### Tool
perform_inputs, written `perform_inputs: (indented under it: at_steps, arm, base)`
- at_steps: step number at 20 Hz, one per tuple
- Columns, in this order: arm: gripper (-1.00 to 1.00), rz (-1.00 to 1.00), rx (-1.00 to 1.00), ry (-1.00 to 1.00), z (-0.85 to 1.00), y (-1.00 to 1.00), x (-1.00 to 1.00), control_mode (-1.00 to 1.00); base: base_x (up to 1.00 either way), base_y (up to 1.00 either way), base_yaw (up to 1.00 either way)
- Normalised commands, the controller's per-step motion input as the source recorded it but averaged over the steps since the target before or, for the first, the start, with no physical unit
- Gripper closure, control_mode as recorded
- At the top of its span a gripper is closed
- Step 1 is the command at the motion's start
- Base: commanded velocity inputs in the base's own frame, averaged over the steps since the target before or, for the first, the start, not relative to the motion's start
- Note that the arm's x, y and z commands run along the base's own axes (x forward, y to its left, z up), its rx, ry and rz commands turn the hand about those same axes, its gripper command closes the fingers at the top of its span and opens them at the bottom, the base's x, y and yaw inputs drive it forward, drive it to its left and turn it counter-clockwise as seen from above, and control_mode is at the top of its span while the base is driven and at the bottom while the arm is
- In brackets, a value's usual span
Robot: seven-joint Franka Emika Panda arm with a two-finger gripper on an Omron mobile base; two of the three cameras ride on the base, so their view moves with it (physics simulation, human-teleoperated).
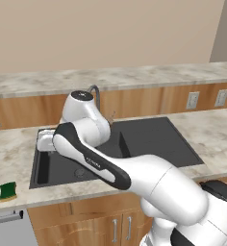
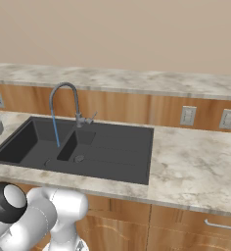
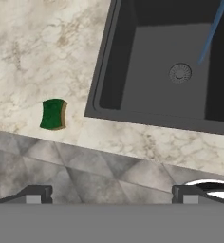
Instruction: Soak the sponge with water for a few seconds and then drop it inside the sink.
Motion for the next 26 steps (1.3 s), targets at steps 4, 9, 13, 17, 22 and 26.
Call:
perform_inputs:
  at_steps: [4, 9, 13, 17, 22, 26]
  arm:
    - [-1.00, 0.00, -0.02, 0.00, -0.11, 0.19, 0.00, -1.00]
    - [-1.00, 0.00, -0.05, 0.02, -0.12, 0.27, 0.00, -1.00]
    - [-1.00, 0.00, -0.01, 0.00, -0.22, 0.24, 0.06, -1.00]
    - [-1.00, 0.00, 0.00, 0.00, -0.33, 0.22, 0.06, -1.00]
    - [-1.00, 0.00, 0.00, 0.00, -0.32, 0.26, 0.03, -1.00]
    - [-1.00, 0.00, 0.00, 0.00, -0.19, 0.30, 0.08, -1.00]
  base:
    - [0.00, 0.00, 0.00]
    - [0.00, 0.00, 0.00]
    - [0.00, 0.00, 0.00]
    - [0.00, 0.00, 0.00]
    - [0.00, 0.00, 0.00]
    - [0.00, 0.00, 0.00]
